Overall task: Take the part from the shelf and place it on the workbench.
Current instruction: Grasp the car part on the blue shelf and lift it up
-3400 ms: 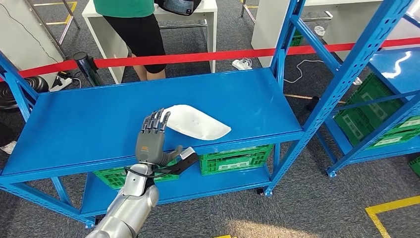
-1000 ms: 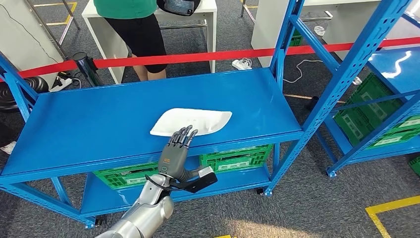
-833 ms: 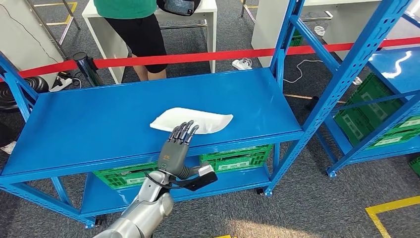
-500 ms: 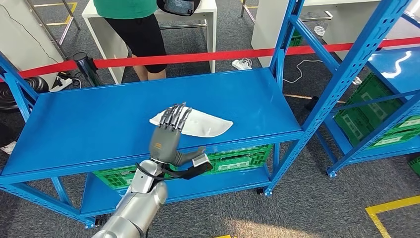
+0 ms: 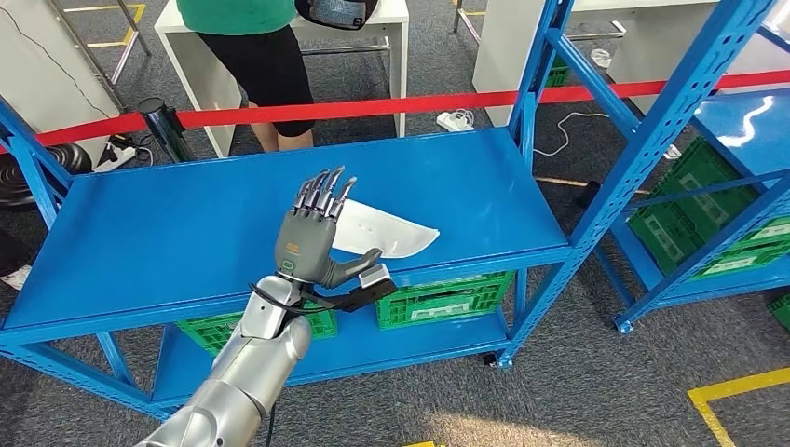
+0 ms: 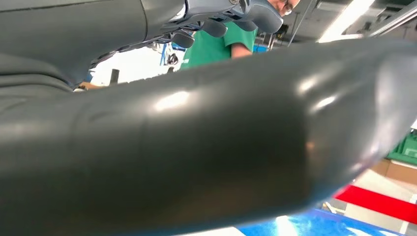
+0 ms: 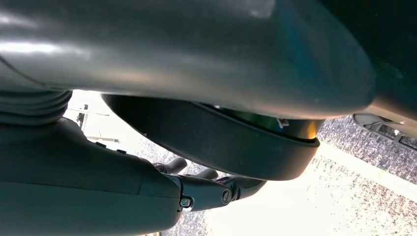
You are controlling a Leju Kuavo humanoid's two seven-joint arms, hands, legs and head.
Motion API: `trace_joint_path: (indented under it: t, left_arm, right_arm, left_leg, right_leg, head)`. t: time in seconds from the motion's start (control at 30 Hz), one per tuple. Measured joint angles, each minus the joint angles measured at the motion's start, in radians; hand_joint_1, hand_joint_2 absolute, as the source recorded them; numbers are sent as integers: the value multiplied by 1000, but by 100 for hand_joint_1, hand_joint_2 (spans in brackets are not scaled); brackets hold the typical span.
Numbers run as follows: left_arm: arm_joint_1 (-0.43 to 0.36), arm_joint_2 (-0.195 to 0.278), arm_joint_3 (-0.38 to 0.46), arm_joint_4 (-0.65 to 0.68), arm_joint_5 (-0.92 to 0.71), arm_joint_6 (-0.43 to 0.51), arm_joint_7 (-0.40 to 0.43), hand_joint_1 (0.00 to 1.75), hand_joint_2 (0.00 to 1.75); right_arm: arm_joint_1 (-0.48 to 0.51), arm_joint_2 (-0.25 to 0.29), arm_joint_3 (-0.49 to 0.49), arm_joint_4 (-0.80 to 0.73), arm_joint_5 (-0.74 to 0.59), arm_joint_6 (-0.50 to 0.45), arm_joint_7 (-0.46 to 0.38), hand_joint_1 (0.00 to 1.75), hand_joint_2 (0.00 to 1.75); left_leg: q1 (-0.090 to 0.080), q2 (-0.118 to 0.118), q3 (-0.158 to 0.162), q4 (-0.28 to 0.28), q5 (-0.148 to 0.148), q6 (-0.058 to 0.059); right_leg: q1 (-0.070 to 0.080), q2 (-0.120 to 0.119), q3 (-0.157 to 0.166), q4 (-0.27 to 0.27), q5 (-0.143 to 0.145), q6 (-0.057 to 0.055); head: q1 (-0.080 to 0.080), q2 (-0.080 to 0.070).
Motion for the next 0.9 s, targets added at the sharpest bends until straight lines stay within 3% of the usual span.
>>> trace_joint_path:
  t: [0.13, 0.2, 0.27, 0.3, 0.33, 0.37, 0.43, 0.5, 0.57, 0.6, 0.73, 0.87, 0.9]
  left_arm:
    - [-15, -1, 0, 40, 7, 0, 11, 0, 0]
    - [-18, -1, 0, 50, 5, 0, 20, 0, 0]
    - [-18, -1, 0, 59, 4, 0, 29, 0, 0]
    - [-17, -1, 0, 63, 4, 0, 33, 0, 0]
    - [-16, -1, 0, 68, 5, 0, 35, 0, 0]
    - [-16, -1, 0, 73, 9, 0, 35, 0, 0]
    - [-18, -1, 0, 84, 17, 0, 34, 0, 0]
    - [-21, -1, 0, 91, 21, 0, 37, 0, 0]
    - [-21, 0, 0, 94, 22, 0, 39, 0, 0]
    - [-22, 0, 0, 96, 23, 0, 38, 0, 0]
    - [-29, 0, 0, 106, 42, 0, 36, 0, 0]
    - [-31, 0, 0, 112, 47, -2, 33, 0, 0]
    - [-32, 1, 0, 114, 56, -4, 28, 0, 44]
  right_arm:
    - [1, 0, 0, 0, -4, 0, 2, 0, 0]
    - [0, 0, 0, 0, -5, 0, 3, 0, 0]
    - [1, -1, 0, 0, -6, 0, -2, 0, 0]
    - [1, -1, 0, 0, -7, 0, -9, 0, 0]
    - [1, -2, 0, 0, -7, -1, -18, 0, 0]
    - [1, -2, 0, 0, -7, 0, -27, 0, 0]
    - [1, -3, 0, 0, -7, 0, -35, 0, 0]
    - [1, -2, 0, 0, -7, 0, -34, 0, 0]
    - [3, -2, 0, 0, -7, 0, -31, 0, 0]
    - [4, -2, 0, 0, -7, 0, -29, 0, 0]
    - [3, -2, 0, 0, -6, 0, -21, 0, 0]
    - [3, -2, 0, 0, -5, 0, -21, 0, 0]
    - [3, -2, 0, 0, -5, 0, -21, 0, 0]
  left_leg:
    - [1, 1, 9, -16, 0, 29]
    - [4, 3, 21, -21, 5, 36]
    - [3, 4, 18, -19, 9, 36]
    - [4, 4, 17, -17, 8, 34]
    - [5, 4, 16, -15, 7, 31]
    - [8, 4, 15, -12, 5, 27]
    - [12, 3, 15, -3, -2, 12]
    - [11, 3, 10, 4, -8, -4]
    - [9, 3, 8, 3, -8, -18]
    - [9, 3, 10, 0, -7, -18]
    - [9, 3, 18, -15, -2, 1]
    - [10, 3, 23, -24, -1, -4]
    - [10, 3, 23, -25, -1, -10]
  right_leg:
    - [-4, -1, -8, 39, 4, 14]
    - [-4, 0, -46, 110, -45, 14]
    - [-3, 1, -102, 227, -106, 15]
    - [-4, 1, -120, 265, -121, 16]
    - [-5, 1, -120, 269, -117, 16]
    - [-7, 0, -101, 236, -95, 18]
    - [-10, -1, -38, 111, -43, 22]
    - [-8, 0, -8, 38, -34, 10]
    - [-3, 2, -7, 31, -37, -10]
    - [-3, 3, -5, 29, -29, -14]
    - [-2, 5, -1, 25, -27, -20]
    - [0, 5, 1, 25, -31, -27]
    - [1, 5, 1, 25, -31, -27]
  head:
    - [1, 0]
    - [2, 0]
    - [3, 0]
    - [3, 0]
    - [3, 0]
    - [3, 0]
    - [4, 0]
    - [4, 0]
    - [4, 0]
    - [4, 0]
    - [3, 0]
    - [3, 0]
    - [3, 0]
